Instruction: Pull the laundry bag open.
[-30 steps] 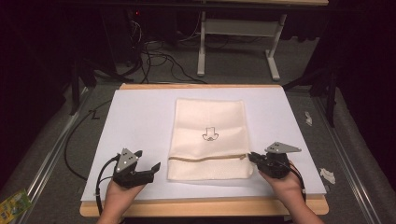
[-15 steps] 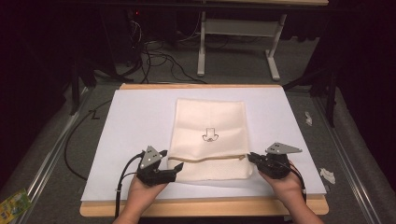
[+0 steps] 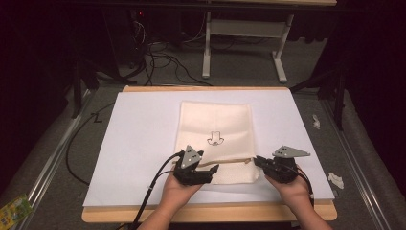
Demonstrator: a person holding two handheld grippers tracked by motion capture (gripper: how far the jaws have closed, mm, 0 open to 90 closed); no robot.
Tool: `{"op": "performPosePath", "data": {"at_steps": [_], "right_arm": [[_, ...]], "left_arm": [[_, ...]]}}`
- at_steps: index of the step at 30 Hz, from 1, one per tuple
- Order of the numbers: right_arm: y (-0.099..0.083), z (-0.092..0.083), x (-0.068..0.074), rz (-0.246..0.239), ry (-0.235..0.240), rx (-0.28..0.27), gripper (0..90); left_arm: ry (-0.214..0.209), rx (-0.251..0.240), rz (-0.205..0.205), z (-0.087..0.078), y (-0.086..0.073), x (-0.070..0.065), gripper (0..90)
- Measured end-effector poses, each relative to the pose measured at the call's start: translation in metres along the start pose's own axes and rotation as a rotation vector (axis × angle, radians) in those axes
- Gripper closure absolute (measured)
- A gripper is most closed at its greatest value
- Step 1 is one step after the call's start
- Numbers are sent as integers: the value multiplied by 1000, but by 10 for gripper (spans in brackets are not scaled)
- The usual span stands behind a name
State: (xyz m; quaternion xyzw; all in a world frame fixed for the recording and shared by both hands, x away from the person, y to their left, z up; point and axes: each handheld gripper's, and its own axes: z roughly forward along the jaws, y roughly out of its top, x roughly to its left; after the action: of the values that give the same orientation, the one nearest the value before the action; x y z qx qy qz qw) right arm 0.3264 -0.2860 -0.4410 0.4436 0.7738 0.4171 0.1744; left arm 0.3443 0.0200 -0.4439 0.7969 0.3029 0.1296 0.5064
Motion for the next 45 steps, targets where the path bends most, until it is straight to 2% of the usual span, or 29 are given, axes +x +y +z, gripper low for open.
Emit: {"op": "performPosePath", "data": {"at_steps": [2,7,9,11,15,17,18,19,22,25,32,34,36,40,45], "right_arm": [[0,0,0,0,1,-1,847],[0,1,1,-3,5,0,846],[0,1,1,-9,5,-2,846],[1,1,1,-6,8,-3,846],[1,1,1,-5,11,-5,847],[1,1,2,-4,18,-9,847],[1,1,2,-4,18,-9,847],[1,0,2,-10,22,-9,848],[2,0,3,-11,23,-10,850],[2,0,3,-19,24,-3,854],[1,0,2,-4,29,-8,855],[2,0,2,-2,34,-15,855],[2,-1,3,-6,32,-14,855],[2,-1,2,-8,31,-18,855],[1,-1,3,-19,28,-11,857]], "left_arm": [[-11,2,1,4,1,-3,288],[-67,8,13,29,8,-21,318],[-79,10,14,32,9,-24,329],[-104,16,18,41,11,-30,360],[-120,24,18,50,13,-35,406],[-126,29,20,55,14,-37,467],[-126,36,27,57,15,-39,467],[-133,45,26,63,16,-43,515],[-125,48,21,68,17,-46,568],[-118,50,-7,75,17,-49,624],[-99,48,-18,79,18,-51,745],[-98,49,-17,80,18,-53,822],[-85,46,-11,81,18,-55,864],[-72,43,-10,81,18,-58,872],[-78,45,-14,81,17,-57,875]]}}
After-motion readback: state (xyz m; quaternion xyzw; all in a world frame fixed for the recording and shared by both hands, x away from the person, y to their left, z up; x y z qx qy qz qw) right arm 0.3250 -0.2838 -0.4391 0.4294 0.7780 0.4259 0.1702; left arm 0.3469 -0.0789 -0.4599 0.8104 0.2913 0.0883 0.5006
